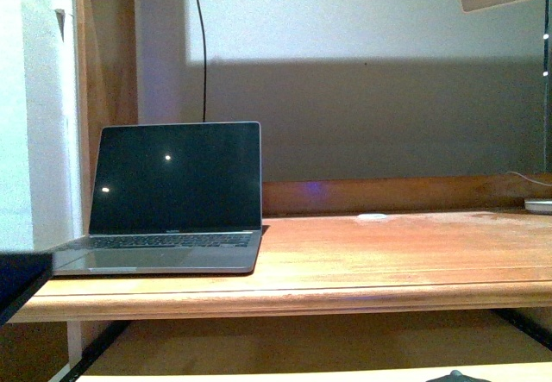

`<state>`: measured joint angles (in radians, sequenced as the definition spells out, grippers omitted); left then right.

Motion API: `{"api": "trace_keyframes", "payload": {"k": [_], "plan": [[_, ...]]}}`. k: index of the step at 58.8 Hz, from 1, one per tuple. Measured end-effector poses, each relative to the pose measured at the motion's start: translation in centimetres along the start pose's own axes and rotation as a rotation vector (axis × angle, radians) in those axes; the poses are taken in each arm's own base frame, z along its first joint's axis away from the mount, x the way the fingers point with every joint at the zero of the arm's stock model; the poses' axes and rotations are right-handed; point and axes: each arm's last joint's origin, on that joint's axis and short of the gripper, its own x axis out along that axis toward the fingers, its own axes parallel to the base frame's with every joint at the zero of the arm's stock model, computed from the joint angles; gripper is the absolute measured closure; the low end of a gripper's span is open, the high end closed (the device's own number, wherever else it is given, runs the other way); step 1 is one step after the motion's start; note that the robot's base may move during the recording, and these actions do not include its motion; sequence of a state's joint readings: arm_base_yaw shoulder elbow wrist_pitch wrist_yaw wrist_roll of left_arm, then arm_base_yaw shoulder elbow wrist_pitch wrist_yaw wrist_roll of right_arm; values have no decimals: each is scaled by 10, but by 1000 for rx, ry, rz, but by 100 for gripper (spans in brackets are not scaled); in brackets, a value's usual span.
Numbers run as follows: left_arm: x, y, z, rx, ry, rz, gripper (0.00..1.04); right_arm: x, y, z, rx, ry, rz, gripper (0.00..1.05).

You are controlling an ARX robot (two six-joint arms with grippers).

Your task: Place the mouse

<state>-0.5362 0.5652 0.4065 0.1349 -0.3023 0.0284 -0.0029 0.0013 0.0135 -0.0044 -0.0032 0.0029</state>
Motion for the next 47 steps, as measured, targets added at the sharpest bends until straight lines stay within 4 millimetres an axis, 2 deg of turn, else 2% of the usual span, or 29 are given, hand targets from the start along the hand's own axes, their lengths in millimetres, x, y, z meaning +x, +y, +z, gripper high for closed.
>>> {"api": "trace_keyframes", "payload": {"k": [5,9,16,20,33,47], "plan": [[-27,3,-14,-11,-6,155,24,0,0,0,0,0,0,7],[-33,11,-26,-27,-23,198,35,0,0,0,0,0,-1,7],[-36,21,-50,-29,-21,203,52,0,0,0,0,0,1,7],[-37,29,-67,-26,-8,210,69,0,0,0,0,0,-1,7],[-40,39,-75,-30,-25,221,103,0,0,0,0,0,0,7],[-42,52,-85,-32,-19,223,102,0,0,0,0,0,0,7]]}}
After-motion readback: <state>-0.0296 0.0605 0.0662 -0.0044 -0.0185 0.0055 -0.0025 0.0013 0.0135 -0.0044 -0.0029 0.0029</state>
